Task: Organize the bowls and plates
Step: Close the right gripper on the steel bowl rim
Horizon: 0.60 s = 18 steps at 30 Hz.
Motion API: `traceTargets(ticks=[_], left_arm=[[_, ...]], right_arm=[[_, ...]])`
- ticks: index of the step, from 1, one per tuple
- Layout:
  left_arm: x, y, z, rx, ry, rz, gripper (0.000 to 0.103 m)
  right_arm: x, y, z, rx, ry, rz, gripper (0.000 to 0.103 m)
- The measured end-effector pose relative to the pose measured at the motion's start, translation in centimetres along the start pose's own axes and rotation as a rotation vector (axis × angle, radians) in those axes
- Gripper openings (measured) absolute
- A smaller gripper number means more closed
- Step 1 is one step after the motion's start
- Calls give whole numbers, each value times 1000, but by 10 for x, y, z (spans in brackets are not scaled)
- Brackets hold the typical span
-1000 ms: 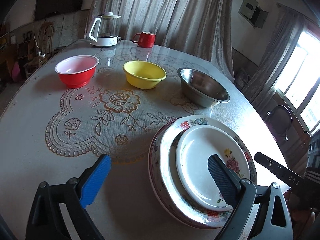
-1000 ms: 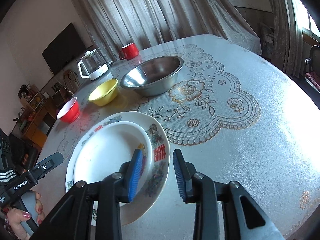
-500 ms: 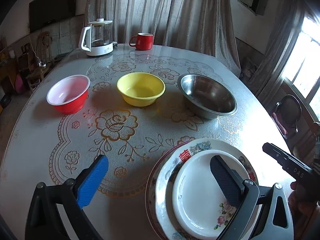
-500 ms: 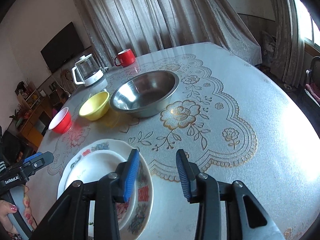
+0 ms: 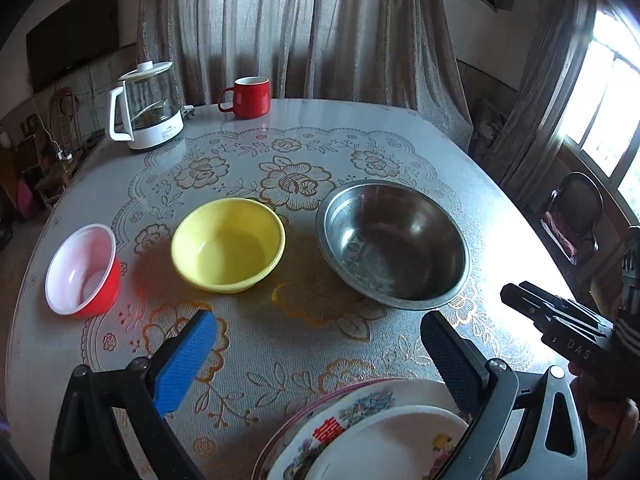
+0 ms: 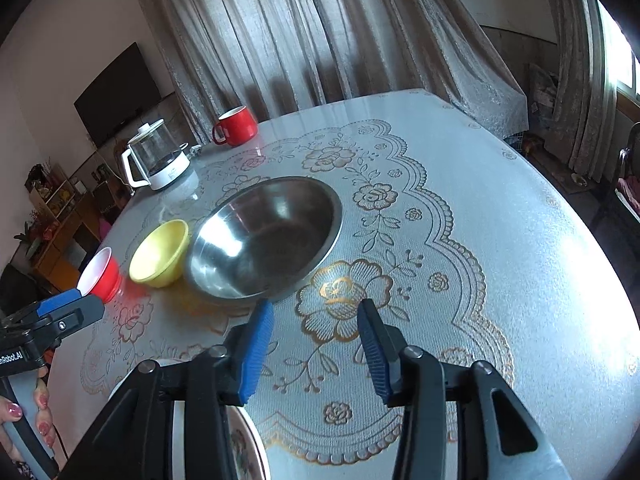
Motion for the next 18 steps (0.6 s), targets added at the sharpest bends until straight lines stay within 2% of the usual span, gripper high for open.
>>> traceTargets(ticks=[7, 12, 18], left_arm=[[7, -45, -27, -46, -40, -5, 100], [6, -79, -32, -124, 2, 54, 85], [8, -100, -38, -146, 18, 74, 84]], right_arm=[[11, -33, -35, -40, -47, -23, 44], [15, -61, -52, -88, -94, -61, 44], [17, -88, -56, -130, -111, -74, 44]])
Point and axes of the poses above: each gripper's, at about its wrist camera, not at the fingertips, and y roughly against the way its jaws point, x to its right, z to its underside, the point moved 10 cm from there along -y, roughly the way its jaws point, and after that the axes turned 14 degrees about -x, right-handed, at the moved point
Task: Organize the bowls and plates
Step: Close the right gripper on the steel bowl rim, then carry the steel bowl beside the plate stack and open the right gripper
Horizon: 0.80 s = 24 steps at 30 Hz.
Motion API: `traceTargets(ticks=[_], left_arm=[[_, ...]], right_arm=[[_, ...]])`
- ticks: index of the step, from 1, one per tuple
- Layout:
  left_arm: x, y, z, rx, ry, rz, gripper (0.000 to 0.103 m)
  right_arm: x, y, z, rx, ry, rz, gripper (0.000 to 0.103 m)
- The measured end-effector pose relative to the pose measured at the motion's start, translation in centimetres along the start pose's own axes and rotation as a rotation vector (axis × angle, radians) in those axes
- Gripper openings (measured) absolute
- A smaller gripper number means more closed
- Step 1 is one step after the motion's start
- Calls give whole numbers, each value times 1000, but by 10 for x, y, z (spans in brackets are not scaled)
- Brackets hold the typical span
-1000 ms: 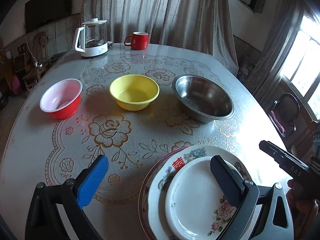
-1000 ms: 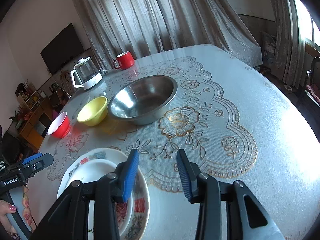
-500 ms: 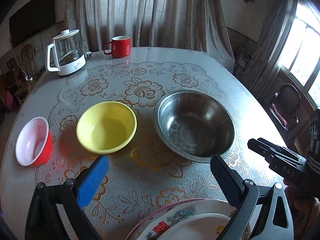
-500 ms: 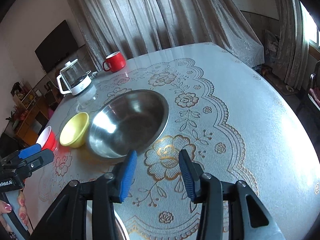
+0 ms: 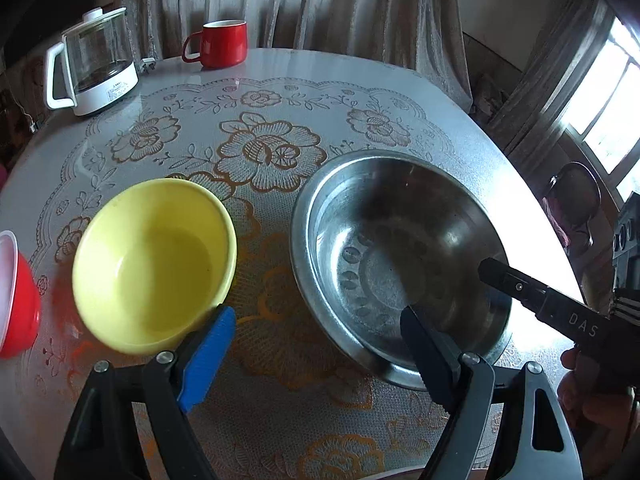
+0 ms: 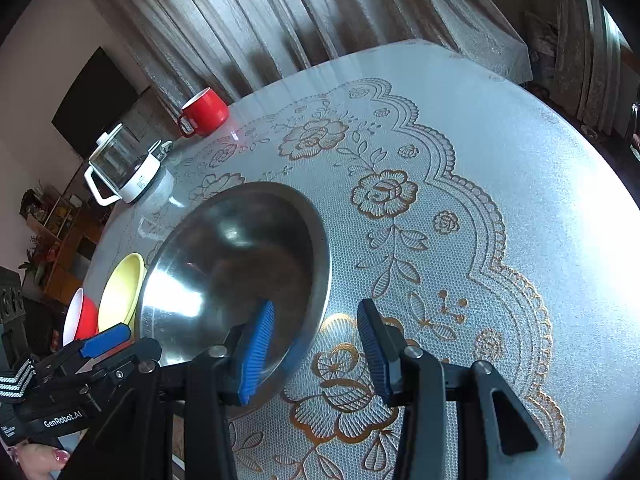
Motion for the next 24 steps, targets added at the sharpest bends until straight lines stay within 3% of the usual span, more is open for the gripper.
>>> traceTargets(ticks=[4, 7, 10, 12, 14, 24], left_arm=[[-1, -10, -1, -27, 15, 18, 66], [-1, -15, 0, -47, 27, 50, 55], [4, -14, -1, -44, 34, 93, 38], [11, -12, -2, -41, 0, 65, 26], [12, -12, -1, -35, -18, 22, 26], [7, 3, 21, -22, 12, 54, 26]], right_arm=[[0, -10, -1, -14, -9, -26, 44], [-1, -15, 1, -28, -7, -37, 33], [-6, -16, 3, -26, 7, -62, 23], [-11, -15, 4, -22, 28, -57, 17], [-14, -12, 5, -8, 39, -42, 17], [-18, -5, 21, -14, 32, -66, 16]])
Point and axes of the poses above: each gripper's, at about its wrist camera, not at the fingertips, and y roughly against the way its jaws point, x to its right, z to its underside, the point moved 10 cm from there along -y, roughly the way its jaws point, and after that the axes turned 14 degrees about -x, right-handed, at the moved point
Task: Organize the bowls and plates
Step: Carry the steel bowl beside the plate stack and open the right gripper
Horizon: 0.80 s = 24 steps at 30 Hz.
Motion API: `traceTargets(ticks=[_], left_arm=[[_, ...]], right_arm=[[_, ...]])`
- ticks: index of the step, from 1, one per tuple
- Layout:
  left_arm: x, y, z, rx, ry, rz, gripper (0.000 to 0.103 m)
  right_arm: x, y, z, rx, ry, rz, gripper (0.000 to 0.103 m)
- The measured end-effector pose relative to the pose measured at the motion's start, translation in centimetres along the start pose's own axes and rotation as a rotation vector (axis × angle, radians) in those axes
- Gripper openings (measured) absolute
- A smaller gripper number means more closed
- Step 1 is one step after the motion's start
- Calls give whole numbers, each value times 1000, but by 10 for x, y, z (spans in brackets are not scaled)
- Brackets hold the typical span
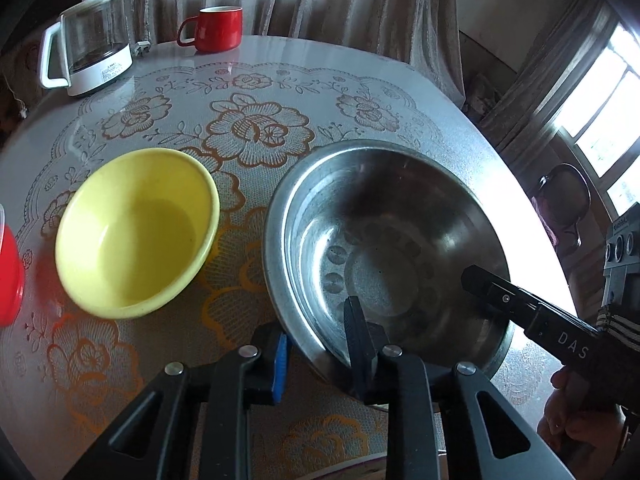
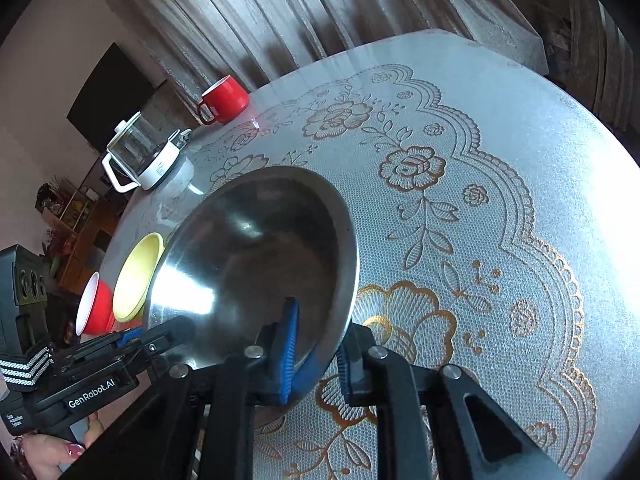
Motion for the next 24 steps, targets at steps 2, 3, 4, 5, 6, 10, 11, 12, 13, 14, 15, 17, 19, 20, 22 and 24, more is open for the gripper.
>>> traceTargets(ticks=[2, 3, 4, 5, 6, 10, 11, 12, 13, 14, 15, 17, 19, 20, 22, 24], left_arm=[[1, 9, 5, 20, -10, -5, 26], [1, 14, 7, 30, -13, -8, 26], [2, 18, 9, 39, -16, -7, 26], [3, 23, 11, 49, -19, -10, 26], [3, 28, 13, 56, -22, -14, 26], [3, 48, 24, 85, -28, -20, 26], [3, 54, 27, 96, -30, -23, 26], [2, 59, 31, 107, -30, -27, 26], [0, 65, 35, 119, -28, -28, 26], [-2, 71, 39, 130, -25, -30, 26], [-5, 77, 44, 139, -21, -34, 26], [-8, 90, 54, 165, -17, -40, 26], [-13, 101, 64, 187, -14, -46, 26], [-16, 108, 70, 199, -11, -45, 26], [-21, 118, 81, 214, -8, -51, 26], [-27, 128, 91, 232, -3, -57, 26]], right_arm=[[-4, 5, 4, 9, 5, -2, 16], [-6, 9, 6, 14, 6, -6, 16], [-8, 11, 8, 19, 9, -10, 16], [-10, 14, 10, 23, 11, -12, 16], [-13, 18, 12, 28, 13, -15, 16], [-23, 32, 19, 47, 38, -18, 16], [-27, 35, 22, 54, 45, -21, 16], [-30, 38, 24, 60, 52, -25, 16], [-34, 41, 26, 67, 59, -26, 16], [-39, 44, 29, 72, 67, -29, 16], [-44, 47, 32, 76, 77, -32, 16], [-55, 52, 38, 86, 104, -35, 16], [-66, 58, 45, 98, 130, -38, 16], [-72, 61, 49, 102, 139, -42, 16], [-83, 67, 58, 106, 152, -52, 16], [-94, 71, 68, 107, 166, -61, 16]])
Point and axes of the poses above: each gripper's, at about its wrist camera, not at the fingertips, and y roughly against the way its jaws point, x to its right, z to its underside, the point moved 10 cm from there along -y, roughly the way its jaws point, and after that the axes turned 14 degrees about -x, right-handed, at the moved point
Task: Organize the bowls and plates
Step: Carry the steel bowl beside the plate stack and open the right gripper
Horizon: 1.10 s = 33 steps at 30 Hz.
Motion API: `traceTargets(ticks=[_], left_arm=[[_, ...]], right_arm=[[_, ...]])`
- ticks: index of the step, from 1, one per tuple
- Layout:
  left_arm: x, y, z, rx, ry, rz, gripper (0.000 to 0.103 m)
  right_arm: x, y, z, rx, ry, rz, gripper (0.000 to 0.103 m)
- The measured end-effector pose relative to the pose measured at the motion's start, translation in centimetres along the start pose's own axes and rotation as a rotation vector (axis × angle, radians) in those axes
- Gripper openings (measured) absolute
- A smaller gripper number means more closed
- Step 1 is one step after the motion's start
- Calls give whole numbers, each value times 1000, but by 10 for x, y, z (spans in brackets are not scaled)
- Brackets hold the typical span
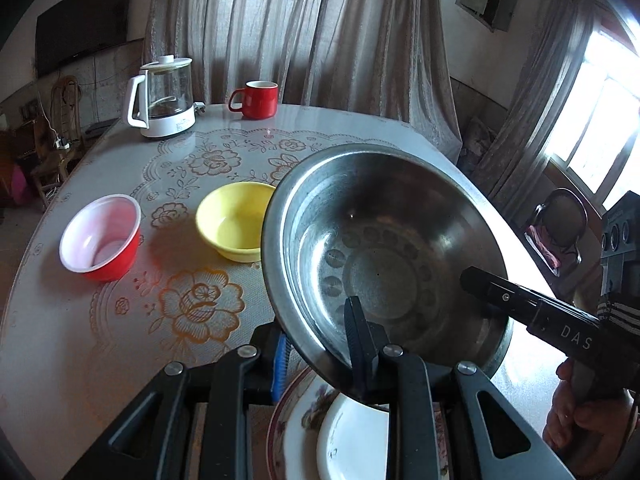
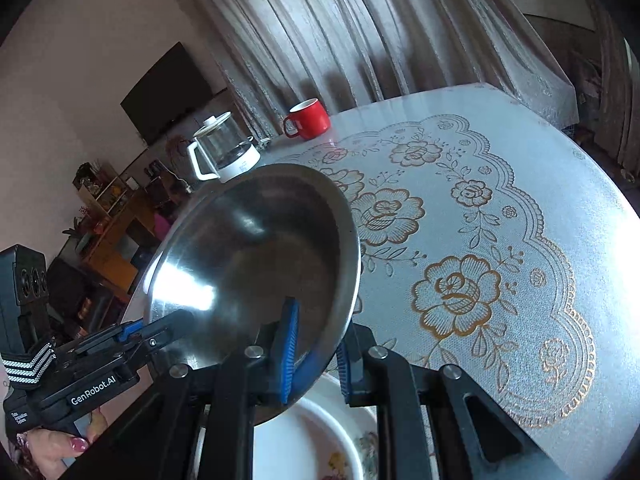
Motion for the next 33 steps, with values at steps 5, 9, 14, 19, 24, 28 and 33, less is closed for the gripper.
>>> traceTargets(ticks=[5, 9, 14, 19, 24, 28, 33], left_arm=[[-16, 28, 27, 38, 13, -7, 26], [-33, 44, 51, 52, 38, -13, 26], [-48, 59, 81, 62, 61, -39, 26], [-68, 66, 111, 55, 101, -47, 27], [-90, 64, 140, 36, 158, -55, 27], [-103, 65, 158, 30, 183, -75, 27], [-121, 64, 173, 35, 204, -84, 27]], right_arm=[[-30, 10, 22, 13, 24, -27, 16], [-53, 14, 41, 9, 39, -50, 16], [-77, 12, 66, -10, 67, -74, 17], [-97, 4, 90, -32, 75, -95, 17], [-115, -10, 113, -58, 82, -113, 17], [-126, -22, 131, -91, 91, -129, 17], [-138, -38, 148, -129, 104, -138, 18]])
Point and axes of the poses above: each gripper's, at about its wrist camera, not at the fingertips, and y roughly against the way its jaws point, x to its right, z to its underside, the point moved 10 cm from there along -y, roughly the way its jaws point, and after that the axes turned 14 degrees about -x, right-handed, at the moved point
